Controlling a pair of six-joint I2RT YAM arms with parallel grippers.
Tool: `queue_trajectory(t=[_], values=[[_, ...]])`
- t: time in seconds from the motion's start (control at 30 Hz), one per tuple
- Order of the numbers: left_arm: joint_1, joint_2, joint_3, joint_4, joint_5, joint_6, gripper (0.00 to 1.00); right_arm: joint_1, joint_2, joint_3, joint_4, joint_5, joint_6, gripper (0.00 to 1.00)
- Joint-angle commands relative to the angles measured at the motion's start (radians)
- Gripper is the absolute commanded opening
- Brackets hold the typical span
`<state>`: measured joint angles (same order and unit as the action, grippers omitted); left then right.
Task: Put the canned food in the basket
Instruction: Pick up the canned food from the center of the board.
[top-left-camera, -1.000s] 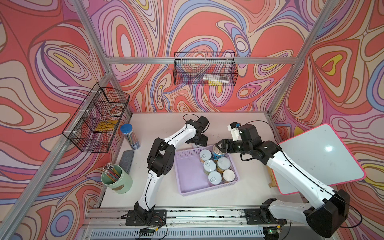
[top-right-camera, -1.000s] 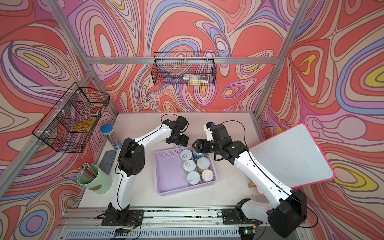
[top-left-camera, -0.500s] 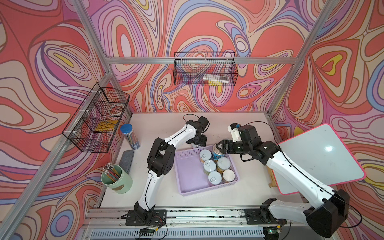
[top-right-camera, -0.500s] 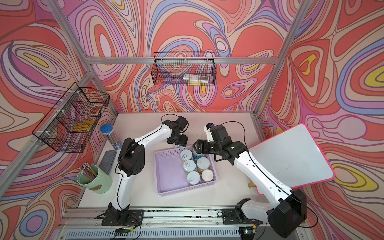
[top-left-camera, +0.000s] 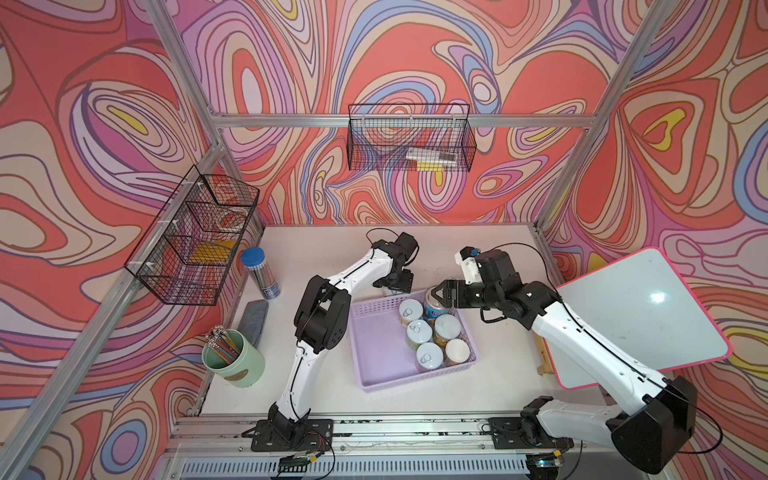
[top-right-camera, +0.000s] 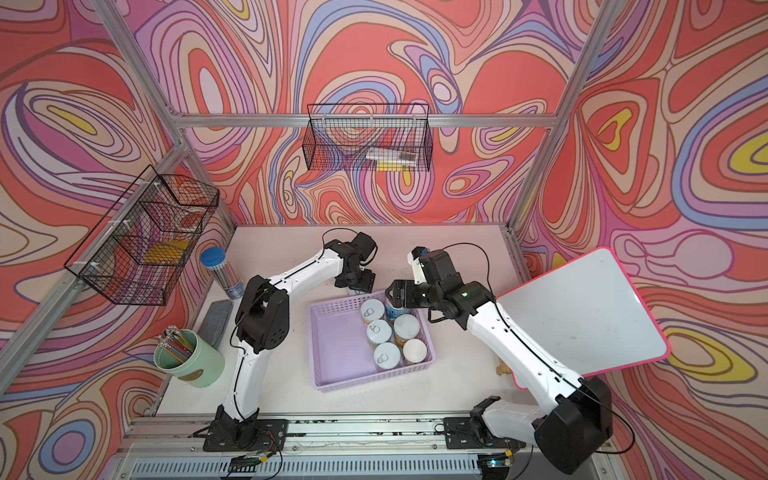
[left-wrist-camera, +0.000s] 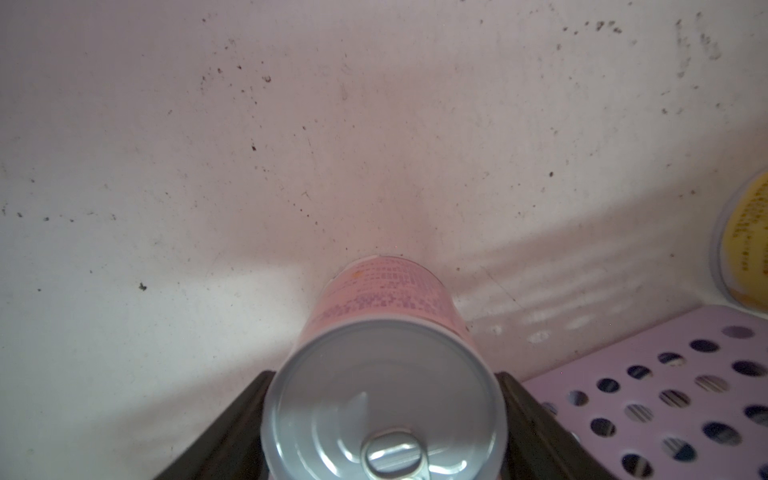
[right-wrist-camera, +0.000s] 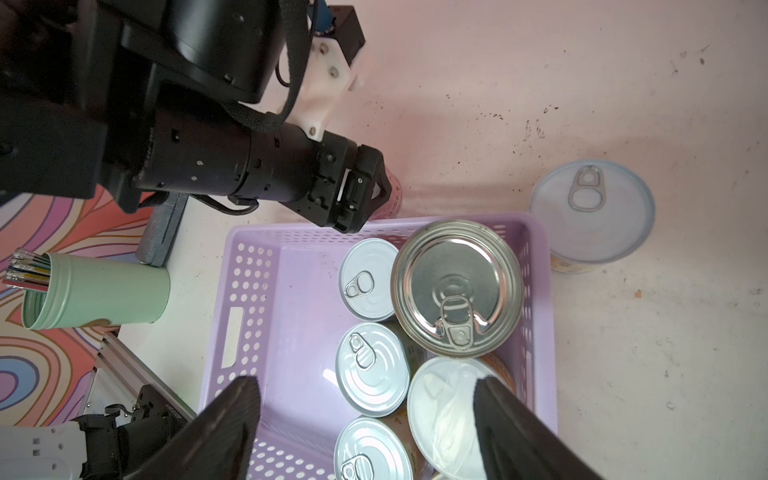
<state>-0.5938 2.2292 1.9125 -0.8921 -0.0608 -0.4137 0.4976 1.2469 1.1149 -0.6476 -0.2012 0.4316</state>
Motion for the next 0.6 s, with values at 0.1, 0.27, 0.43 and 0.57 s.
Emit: queue_trajectory(t=[0.1,0.27,0.43,0.57], values=[[0.005,-0.061,0.015,-0.04,-0.036,0.033,0.46,-0.005,0.036,0.054,-0.015,-0.004,0.022,0.82],[0.008,-0.1,0.021,-0.037,-0.053,0.042,0.44,0.0,0.054,0.081,0.002,-0.026,0.036,0.82],[0.014,-0.124,0.022,-0.037,-0.069,0.05,0.42,0.025,0.063,0.092,0.014,-0.026,0.04,0.82],[0.015,-0.143,0.021,-0.045,-0.077,0.062,0.42,0.058,0.067,0.1,0.013,-0.006,0.039,0.81]])
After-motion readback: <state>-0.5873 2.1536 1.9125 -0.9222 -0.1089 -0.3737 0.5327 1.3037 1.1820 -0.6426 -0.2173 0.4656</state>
